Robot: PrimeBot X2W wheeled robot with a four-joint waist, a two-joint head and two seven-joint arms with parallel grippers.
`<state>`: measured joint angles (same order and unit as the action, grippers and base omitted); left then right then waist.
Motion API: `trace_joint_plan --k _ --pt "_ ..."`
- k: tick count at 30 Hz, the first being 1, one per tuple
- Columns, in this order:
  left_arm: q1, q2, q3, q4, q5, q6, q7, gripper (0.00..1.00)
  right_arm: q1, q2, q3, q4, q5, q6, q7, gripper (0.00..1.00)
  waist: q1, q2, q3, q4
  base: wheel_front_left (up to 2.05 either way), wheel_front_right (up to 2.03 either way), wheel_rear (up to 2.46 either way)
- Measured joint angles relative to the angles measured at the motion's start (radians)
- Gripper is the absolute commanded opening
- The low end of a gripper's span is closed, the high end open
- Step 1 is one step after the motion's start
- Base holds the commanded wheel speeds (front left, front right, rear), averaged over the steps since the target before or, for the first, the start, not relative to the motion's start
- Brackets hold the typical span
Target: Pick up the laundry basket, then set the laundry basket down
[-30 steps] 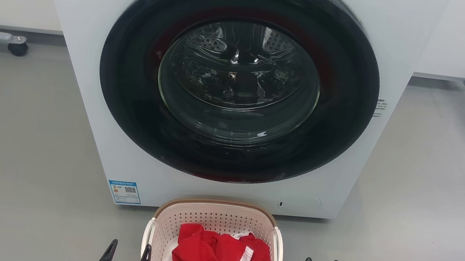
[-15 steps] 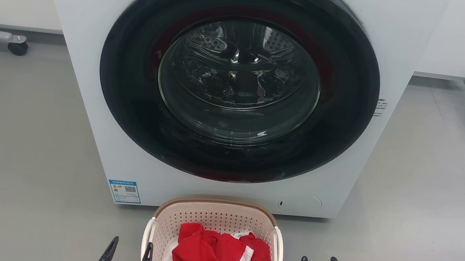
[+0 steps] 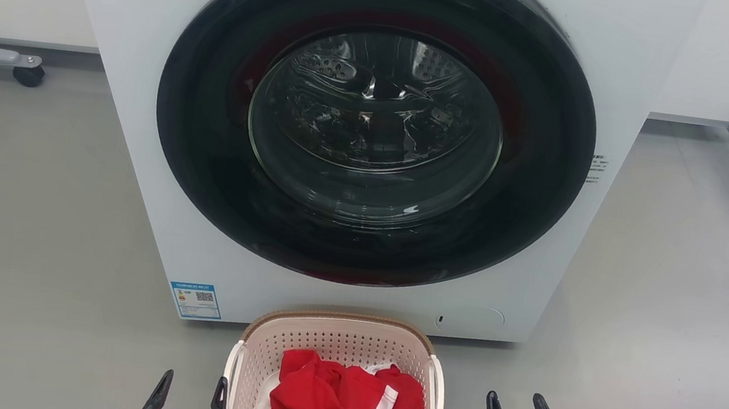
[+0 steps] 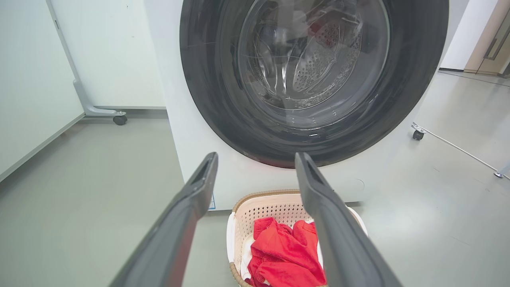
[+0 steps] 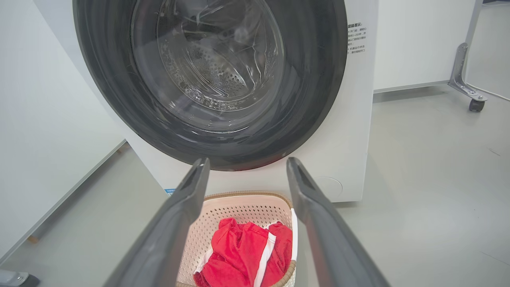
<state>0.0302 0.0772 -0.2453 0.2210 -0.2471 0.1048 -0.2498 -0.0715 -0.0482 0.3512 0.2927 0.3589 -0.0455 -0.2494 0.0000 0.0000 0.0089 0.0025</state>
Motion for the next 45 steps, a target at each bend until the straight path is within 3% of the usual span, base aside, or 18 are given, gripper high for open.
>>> trace_joint_plan --k 25,34,45 --pt "0.000 -0.008 0.012 -0.005 -0.003 -0.008 0.000 1.00 0.002 0.000 -0.009 -0.035 0.000 0.000 0.000 1.00 0.0000 0.0000 0.021 0.001 0.00 0.00 0.00" --pt "-0.015 -0.009 0.013 -0.020 0.002 -0.011 0.000 1.00 -0.001 0.000 -0.032 -0.056 -0.004 0.002 0.000 1.00 0.0000 0.0000 0.082 0.001 0.00 0.00 0.00" --pt "-0.162 -0.017 0.032 0.010 -0.027 -0.044 0.000 1.00 -0.109 0.000 -0.118 -0.054 0.029 0.003 0.000 1.00 0.0001 0.0001 0.214 0.008 0.00 0.00 0.00"
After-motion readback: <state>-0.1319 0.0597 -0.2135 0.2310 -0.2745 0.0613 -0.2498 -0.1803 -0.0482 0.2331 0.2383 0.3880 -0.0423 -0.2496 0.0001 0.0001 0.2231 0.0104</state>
